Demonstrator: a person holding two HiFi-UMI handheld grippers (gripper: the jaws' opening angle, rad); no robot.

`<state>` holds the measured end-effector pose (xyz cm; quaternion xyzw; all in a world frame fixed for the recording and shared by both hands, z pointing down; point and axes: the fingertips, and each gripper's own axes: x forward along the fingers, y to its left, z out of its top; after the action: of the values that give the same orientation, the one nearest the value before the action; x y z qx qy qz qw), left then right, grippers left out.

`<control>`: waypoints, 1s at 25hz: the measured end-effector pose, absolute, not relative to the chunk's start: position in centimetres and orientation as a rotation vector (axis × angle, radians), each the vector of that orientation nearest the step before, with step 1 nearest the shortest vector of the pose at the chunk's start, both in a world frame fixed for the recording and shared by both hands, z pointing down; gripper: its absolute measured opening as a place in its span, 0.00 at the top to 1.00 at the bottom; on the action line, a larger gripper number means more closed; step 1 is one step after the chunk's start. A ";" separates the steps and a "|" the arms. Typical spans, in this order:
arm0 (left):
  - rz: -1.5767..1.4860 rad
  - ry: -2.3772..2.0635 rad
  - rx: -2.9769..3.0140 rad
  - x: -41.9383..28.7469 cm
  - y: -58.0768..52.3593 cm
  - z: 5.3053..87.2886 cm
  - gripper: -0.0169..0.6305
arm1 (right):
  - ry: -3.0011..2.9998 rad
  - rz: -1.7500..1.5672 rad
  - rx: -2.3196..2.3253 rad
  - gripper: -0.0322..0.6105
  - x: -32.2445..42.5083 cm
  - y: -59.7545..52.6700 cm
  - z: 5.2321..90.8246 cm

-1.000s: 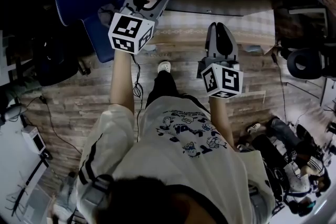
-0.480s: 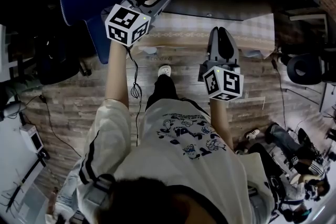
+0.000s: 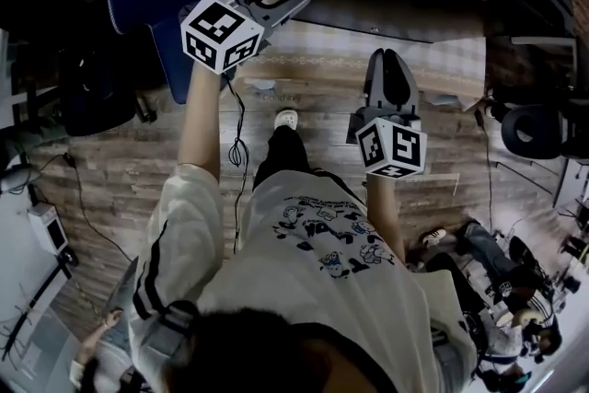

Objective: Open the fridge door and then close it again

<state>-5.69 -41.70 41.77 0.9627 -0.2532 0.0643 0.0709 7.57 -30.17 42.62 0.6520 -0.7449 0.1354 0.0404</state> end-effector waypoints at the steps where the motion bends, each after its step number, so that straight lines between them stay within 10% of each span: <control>1: 0.198 -0.763 2.892 -5.7 -41.7 41.8 0.66 | -2.285 0.419 1.991 0.84 7.5 -30.2 42.7; 25: 0.235 -0.920 2.847 -4.7 -28.9 41.9 0.70 | -2.412 0.394 1.936 0.84 7.4 -22.7 41.1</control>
<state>-4.65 -28.87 41.87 0.9463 -0.3056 0.0782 0.0700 7.38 -22.67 41.15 0.6209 -0.7736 0.1263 0.0116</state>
